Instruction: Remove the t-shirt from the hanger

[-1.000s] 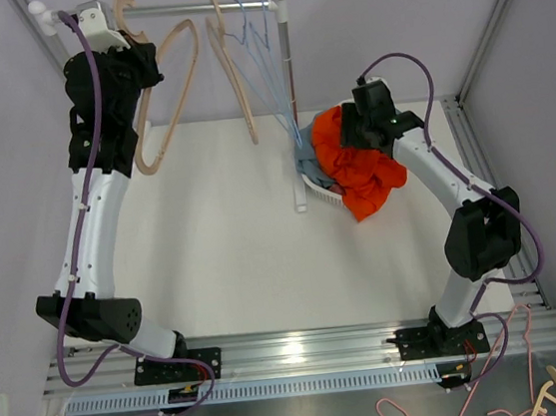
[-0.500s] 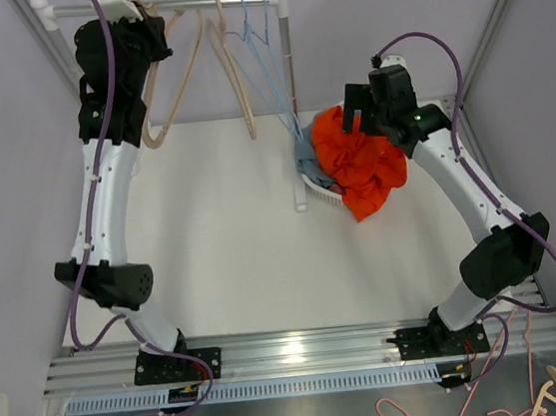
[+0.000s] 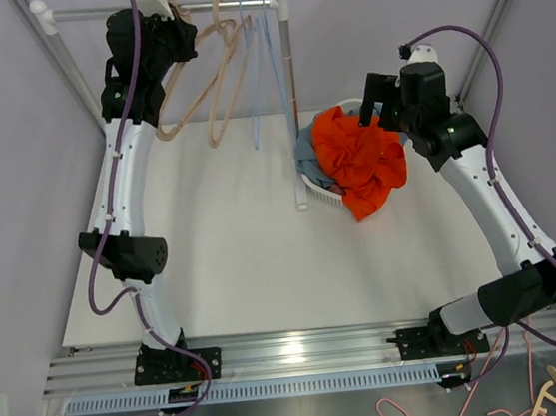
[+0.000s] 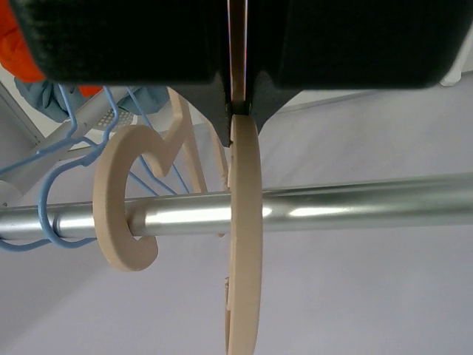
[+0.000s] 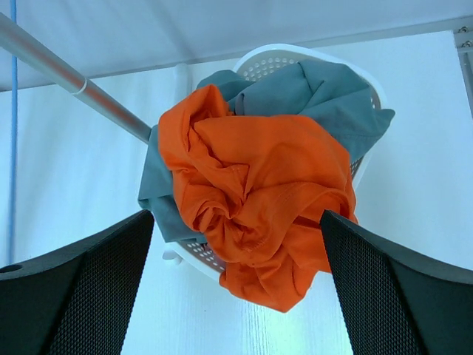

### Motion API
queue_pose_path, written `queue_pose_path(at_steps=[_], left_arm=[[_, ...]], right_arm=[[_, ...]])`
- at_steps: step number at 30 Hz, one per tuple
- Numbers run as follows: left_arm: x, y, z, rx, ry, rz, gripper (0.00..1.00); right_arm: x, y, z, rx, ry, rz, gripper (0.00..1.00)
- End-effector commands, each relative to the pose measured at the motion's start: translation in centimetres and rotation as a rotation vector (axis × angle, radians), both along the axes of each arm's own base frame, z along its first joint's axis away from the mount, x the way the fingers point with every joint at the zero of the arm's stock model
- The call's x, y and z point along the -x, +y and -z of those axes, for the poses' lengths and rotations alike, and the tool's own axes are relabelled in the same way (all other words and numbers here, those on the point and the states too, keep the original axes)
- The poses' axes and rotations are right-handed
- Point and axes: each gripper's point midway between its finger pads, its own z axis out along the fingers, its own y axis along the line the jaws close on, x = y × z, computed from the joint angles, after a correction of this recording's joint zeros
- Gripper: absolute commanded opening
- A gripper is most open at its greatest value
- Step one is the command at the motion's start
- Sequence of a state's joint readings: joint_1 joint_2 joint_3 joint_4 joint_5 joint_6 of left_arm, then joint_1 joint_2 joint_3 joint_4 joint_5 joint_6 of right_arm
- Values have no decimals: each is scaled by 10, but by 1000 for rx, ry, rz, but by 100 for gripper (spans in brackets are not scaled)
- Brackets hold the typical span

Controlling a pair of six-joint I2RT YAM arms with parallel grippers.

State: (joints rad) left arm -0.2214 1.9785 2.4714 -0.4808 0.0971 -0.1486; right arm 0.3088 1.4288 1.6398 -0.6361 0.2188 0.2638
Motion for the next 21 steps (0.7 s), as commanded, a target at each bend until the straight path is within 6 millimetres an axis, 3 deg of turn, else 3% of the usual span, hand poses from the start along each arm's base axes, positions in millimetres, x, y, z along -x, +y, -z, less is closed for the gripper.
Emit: queue_pose_path(at_steps=[1,9,13,18,21], left_arm=[[5,-6,-21,14,-58,27,0],[-7,-1,16,-37,23,-30,1],[-12,0,30,-35,59,-42,1],[-6,1,28,2,73,-51,1],[11,3,15,22,52,-41,24]], right_arm=[[5,1,-12,-16,-47,-27,99],[5,6,-1,-43,-31,-48,99],[9,9,-6,-56,-39,-64,99],[18,5,-13,-52,-56,-59,99],[22,3,-17,-50,-63,-57,100]])
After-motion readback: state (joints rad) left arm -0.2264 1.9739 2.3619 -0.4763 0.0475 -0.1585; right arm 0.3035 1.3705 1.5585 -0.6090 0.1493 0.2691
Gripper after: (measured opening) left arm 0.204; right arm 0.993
